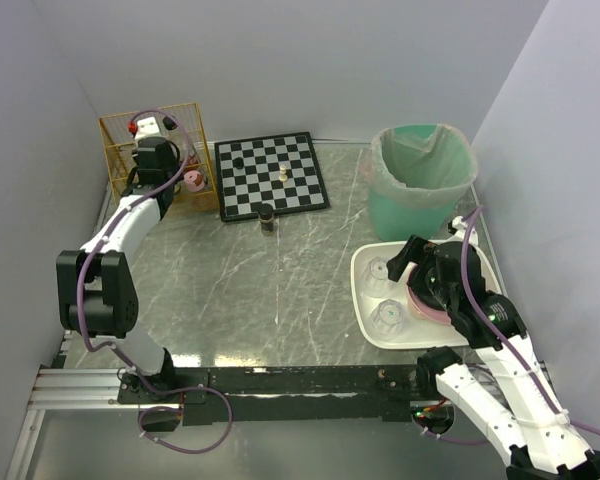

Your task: Clear the kitchen counter

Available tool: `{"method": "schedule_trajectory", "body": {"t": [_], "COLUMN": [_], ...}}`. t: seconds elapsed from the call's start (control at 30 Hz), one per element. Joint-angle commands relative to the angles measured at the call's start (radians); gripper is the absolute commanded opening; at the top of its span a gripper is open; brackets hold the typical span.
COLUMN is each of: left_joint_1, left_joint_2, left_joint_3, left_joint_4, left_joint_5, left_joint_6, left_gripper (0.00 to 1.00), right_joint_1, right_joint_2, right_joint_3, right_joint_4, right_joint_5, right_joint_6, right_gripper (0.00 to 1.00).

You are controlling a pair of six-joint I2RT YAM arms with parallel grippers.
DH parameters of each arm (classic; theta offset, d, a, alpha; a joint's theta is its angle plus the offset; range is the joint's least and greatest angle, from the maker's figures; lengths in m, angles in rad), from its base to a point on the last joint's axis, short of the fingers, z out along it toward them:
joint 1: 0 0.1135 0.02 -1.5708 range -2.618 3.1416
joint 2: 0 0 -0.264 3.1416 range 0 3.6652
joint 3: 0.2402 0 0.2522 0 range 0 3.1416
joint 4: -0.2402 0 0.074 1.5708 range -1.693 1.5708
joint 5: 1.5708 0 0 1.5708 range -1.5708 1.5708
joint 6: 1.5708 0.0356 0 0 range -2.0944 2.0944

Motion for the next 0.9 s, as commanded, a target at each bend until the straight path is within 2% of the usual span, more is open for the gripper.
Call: {"method": "schedule_trajectory", "body": {"t": [0.0, 0.37, 0.43, 0.57, 0.63, 0.77, 0.87], "left_joint_1": [0.004, 0.004, 0.004, 0.004, 0.004, 0.004, 0.003], "left_joint_2": [-0.008, 0.021, 0.027, 0.047, 0.062, 0.076, 0.067], "left_joint_3": [0.021, -0.12, -0.137, -0.163, -0.165, -0.168, -0.167], "left_joint_4": [0.132, 0.249, 0.268, 0.302, 0.301, 0.292, 0.276], "left_joint_5": [-0.053, -0.058, -0.06, -0.055, -0.056, -0.061, -0.069], "left_joint_6": [0.023, -0.041, -0.04, -0.04, -0.049, -0.064, -0.075], "left_gripper": [0.01, 0.01, 0.04, 0.21, 0.36, 0.59, 0.81], "right_joint_1": [-0.006, -0.006, -0.007, -0.006, -0.006, -0.006, -0.006], "right_joint_2": [0.012, 0.009, 0.009, 0.012, 0.015, 0.017, 0.015], "right_joint_3": [0.003, -0.003, -0.005, -0.011, -0.014, -0.011, -0.014], "right_joint_4": [0.028, 0.031, 0.031, 0.037, 0.04, 0.039, 0.039], "right_joint_5": [-0.004, -0.013, -0.015, -0.021, -0.024, -0.025, -0.024], "right_joint_6": [-0.006, -0.004, -0.004, -0.001, -0.001, -0.003, -0.004], "right_gripper": [1.0, 1.0, 1.0, 1.0, 1.0, 1.0, 1.0]}}
